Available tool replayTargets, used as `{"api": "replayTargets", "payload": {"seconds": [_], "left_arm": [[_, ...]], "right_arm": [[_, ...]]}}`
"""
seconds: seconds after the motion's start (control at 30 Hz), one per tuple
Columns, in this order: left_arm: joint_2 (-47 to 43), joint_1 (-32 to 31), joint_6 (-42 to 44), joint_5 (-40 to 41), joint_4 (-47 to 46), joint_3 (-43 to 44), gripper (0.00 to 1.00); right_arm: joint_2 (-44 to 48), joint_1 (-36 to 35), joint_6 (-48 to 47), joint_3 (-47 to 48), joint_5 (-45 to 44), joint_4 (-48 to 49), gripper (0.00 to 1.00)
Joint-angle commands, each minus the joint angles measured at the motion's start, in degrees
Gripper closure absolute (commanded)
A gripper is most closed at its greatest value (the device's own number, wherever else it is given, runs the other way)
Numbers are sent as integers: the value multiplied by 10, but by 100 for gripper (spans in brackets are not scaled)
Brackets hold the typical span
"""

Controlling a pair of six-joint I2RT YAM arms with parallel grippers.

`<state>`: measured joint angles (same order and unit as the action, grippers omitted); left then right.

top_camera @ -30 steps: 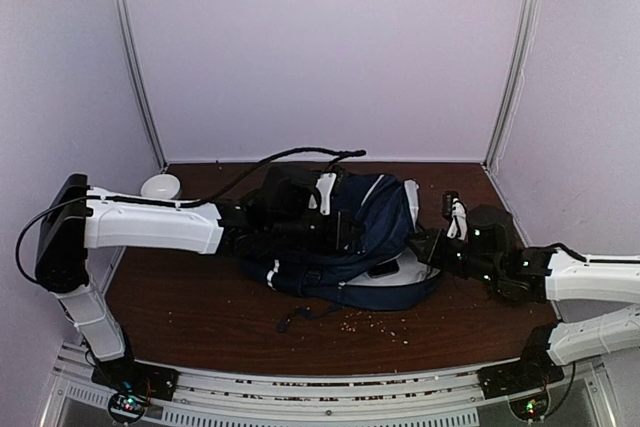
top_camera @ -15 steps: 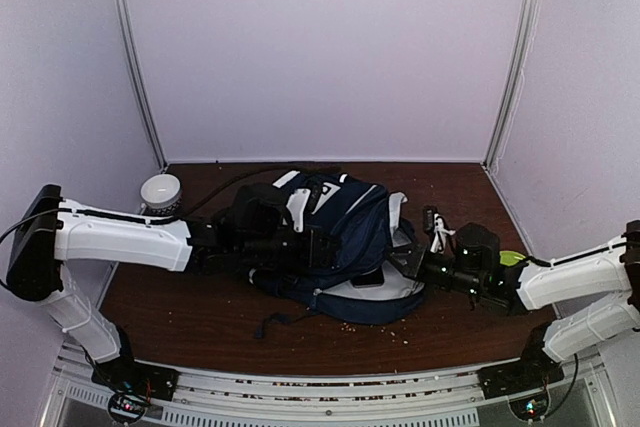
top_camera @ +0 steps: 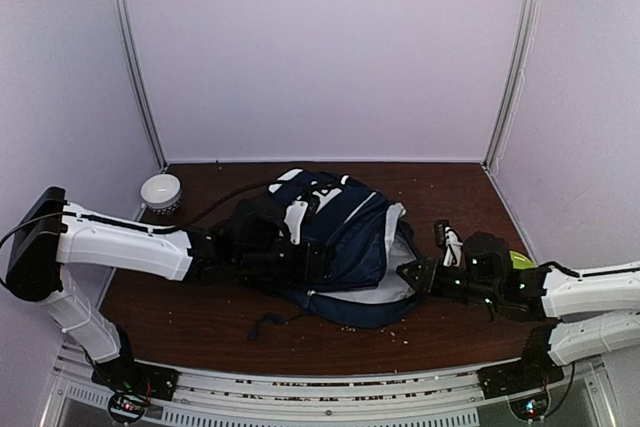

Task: Pack the student bag
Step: Adjust the student bag at the center of the board.

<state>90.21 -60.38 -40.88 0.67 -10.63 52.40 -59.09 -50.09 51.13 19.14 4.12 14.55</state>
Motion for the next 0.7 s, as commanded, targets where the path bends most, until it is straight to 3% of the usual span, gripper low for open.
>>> {"api": "replayTargets", "payload": {"seconds": [0.0, 0.13, 0.27, 0.4, 0.53, 0.67], "left_arm": [[4, 16, 12, 59, 3, -17, 100], [20, 15, 18, 40, -22, -15, 100], [43, 13, 30, 18, -44, -16, 100], [55, 6, 49, 1, -11, -8, 100], [34, -1, 67, 15, 51, -9, 100], [-9, -4, 87, 27, 97, -24, 63]], "right_arm": [[81, 3, -25, 54, -74, -226, 52], [89, 4, -52, 167, -132, -388, 39], [25, 10, -68, 293, -169, -485, 35], [-36, 25, -77, 352, -156, -496, 36], [-42, 36, -63, 343, -154, -464, 36], [-21, 38, -55, 296, -149, -428, 37]]}}
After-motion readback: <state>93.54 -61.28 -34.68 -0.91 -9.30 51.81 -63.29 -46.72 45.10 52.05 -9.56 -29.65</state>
